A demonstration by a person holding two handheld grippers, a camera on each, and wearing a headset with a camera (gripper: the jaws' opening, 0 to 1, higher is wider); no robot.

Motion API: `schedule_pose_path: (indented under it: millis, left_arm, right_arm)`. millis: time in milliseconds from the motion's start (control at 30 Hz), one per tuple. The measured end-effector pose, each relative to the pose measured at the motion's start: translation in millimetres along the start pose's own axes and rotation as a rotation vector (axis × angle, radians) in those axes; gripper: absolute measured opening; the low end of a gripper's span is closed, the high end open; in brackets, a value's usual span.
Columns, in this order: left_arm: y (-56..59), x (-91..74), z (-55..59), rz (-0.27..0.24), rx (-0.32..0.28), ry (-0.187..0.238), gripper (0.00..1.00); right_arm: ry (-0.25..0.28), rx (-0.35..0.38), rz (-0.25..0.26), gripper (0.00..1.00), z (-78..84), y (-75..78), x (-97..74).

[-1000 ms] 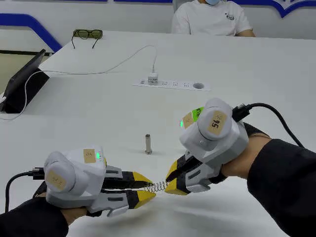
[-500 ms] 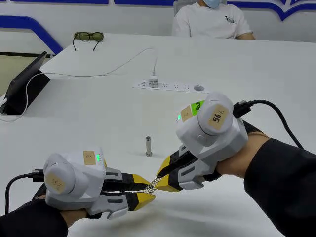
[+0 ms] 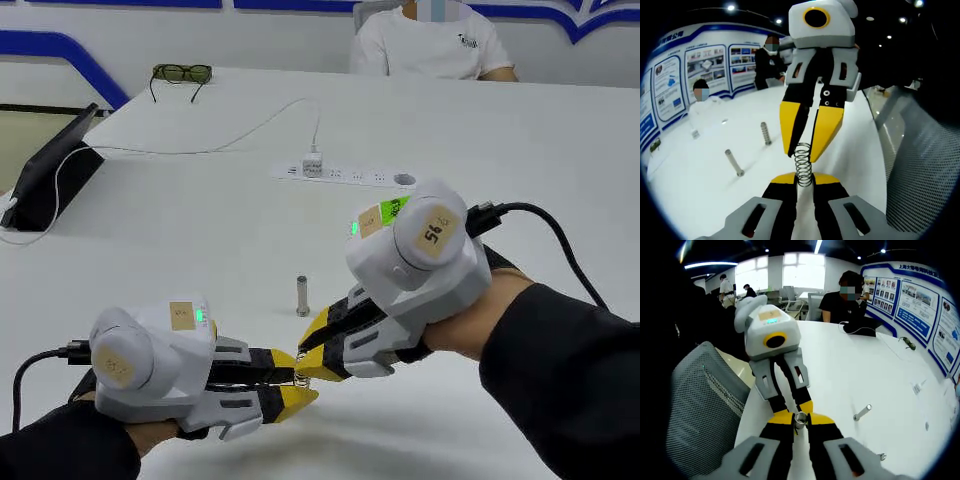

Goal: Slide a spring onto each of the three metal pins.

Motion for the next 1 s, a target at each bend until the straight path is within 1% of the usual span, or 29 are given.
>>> schedule_pose_path:
  millis: [167,533,867,1000]
  left_arm:
    - [-0.5,0.1,-0.8,-0.003,-0.003,0.006,0.12]
    - [-2.2,-1.5,-0.1,-0.008,-0.014,0.012,0.12]
    - [-5.2,-4.3,0.9,-0.025,-0.047,0.029,0.21]
    - [-8.7,-8.2,1.3,-0.041,-0.060,0.040,0.24]
  right_arm:
    - [0.013,0.002,0.005,0.11,-3.0,0.5,2.2]
    - [0.016,0.008,0.007,0.11,-3.6,2.1,4.3]
    - [0.014,0.011,0.017,0.11,-3.9,5.3,4.0]
    - [0.015,0.013,0.024,0.11,-4.5,8.4,3.0]
Point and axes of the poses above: the centre of the closed fingertips' face, and the gripper's own axes: x roughly forward along the fingers, y roughly to its right, z roughly out of its underside, the point moved 3 cm from there along -x, roughly backward along the fingers, and after that the axes turned 11 degrees about z, right-handed, at the moved point
